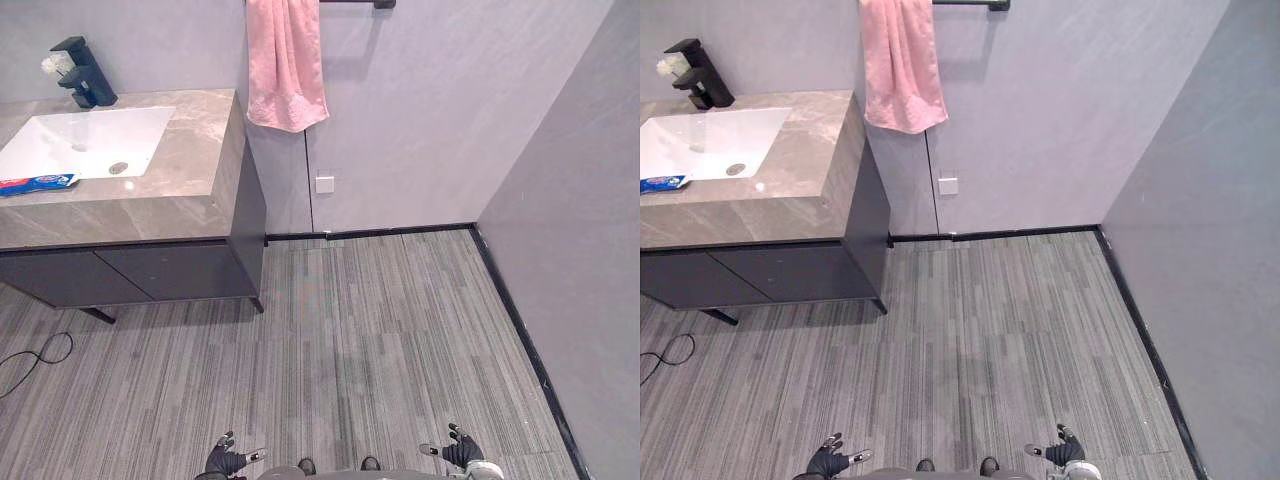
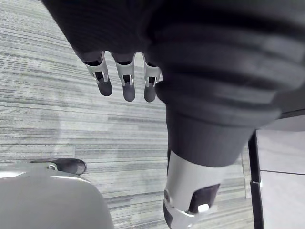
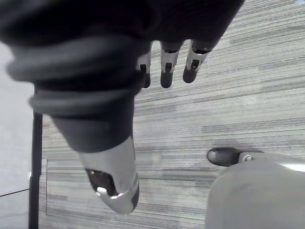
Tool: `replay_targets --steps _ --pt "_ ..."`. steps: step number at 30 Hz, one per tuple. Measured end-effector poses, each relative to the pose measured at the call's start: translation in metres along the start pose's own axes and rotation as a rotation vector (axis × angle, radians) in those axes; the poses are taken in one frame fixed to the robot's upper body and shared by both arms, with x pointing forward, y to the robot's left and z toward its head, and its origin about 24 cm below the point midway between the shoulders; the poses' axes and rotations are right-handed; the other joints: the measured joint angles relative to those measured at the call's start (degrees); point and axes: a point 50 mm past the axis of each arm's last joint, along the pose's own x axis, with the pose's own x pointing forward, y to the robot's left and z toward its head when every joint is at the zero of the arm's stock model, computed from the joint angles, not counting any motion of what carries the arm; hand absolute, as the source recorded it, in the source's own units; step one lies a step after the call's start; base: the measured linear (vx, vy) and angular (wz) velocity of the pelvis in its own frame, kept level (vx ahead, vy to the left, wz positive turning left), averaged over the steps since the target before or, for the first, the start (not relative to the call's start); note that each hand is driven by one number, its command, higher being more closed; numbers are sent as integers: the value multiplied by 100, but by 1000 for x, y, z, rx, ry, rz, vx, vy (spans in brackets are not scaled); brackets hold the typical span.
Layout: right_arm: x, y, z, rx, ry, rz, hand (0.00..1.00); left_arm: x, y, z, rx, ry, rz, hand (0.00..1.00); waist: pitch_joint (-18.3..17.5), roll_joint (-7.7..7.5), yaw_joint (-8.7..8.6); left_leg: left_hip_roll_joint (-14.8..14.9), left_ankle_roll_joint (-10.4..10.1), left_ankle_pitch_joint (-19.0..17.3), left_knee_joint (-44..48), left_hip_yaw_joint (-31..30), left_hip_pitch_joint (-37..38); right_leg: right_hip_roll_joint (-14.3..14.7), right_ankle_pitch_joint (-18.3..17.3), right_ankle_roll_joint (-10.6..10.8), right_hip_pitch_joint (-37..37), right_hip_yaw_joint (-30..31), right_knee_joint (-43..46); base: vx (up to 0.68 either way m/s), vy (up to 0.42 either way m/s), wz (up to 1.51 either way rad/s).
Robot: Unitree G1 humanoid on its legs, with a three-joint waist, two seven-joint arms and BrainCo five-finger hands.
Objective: Organize washtable
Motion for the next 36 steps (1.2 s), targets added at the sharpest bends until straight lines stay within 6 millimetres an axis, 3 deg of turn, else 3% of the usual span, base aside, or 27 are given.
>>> replay_targets --steps 10,30,33,36 --pt "1 -7 5 -27 -17 -15 0 1 0 8 13 -28 0 0 49 90 0 22 7 -4 8 118 5 24 56 -76 -13 137 5 -39 -17 -6" --pt "5 -15 17 9 -37 -40 0 7 -3 26 44 -78 -9 0 68 100 -8 101 105 -76 -8 320 -133 123 106 -87 -207 321 -115 -12 -19 -5" --pt "6 -13 20 11 -44 -35 0 7 -4 28 50 -84 -11 0 113 87 0 105 157 -183 94 406 -177 124 103 -84 -244 414 -111 16 5 -18" --pt "8 -10 30 17 -66 -30 0 7 -5 30 51 -88 -13 0 209 128 -1 160 214 -474 548 533 -457 132 -61 69 -490 523 226 37 21 -24"
